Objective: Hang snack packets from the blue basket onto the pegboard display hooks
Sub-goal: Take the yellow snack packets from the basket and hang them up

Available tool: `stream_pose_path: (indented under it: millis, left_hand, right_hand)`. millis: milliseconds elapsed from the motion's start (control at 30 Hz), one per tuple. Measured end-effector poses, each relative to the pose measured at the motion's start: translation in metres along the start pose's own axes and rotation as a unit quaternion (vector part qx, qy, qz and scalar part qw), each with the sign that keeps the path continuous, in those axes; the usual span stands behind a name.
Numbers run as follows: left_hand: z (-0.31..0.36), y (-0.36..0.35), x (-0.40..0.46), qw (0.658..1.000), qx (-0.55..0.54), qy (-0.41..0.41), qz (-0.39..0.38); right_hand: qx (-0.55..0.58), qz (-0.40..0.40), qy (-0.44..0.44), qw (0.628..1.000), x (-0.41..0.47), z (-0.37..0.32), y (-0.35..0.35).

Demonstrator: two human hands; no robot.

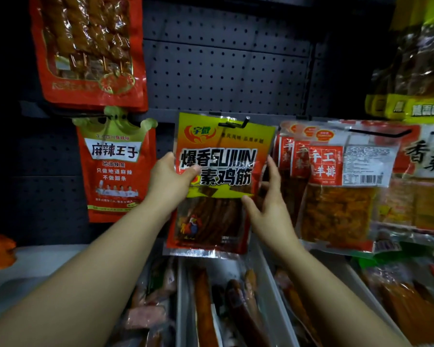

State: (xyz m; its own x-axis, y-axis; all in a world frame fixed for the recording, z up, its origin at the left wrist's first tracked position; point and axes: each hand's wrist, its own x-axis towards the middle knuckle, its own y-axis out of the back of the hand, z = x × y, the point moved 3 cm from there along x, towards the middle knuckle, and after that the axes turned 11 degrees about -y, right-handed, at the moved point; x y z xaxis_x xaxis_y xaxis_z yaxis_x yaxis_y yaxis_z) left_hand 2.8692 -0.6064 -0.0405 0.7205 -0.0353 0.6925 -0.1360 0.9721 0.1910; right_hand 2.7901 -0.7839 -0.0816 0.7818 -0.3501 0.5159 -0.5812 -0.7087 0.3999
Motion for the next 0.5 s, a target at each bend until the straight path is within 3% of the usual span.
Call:
stream_pose_path:
  millis: [500]
  left_hand:
    - [-0.060, -0.024, 0.056, 0.997, 0.056, 0.030, -0.052]
  right_hand:
    - [-0.143, -0.018, -0.060, 0.988, 0.084, 0.009, -0.037]
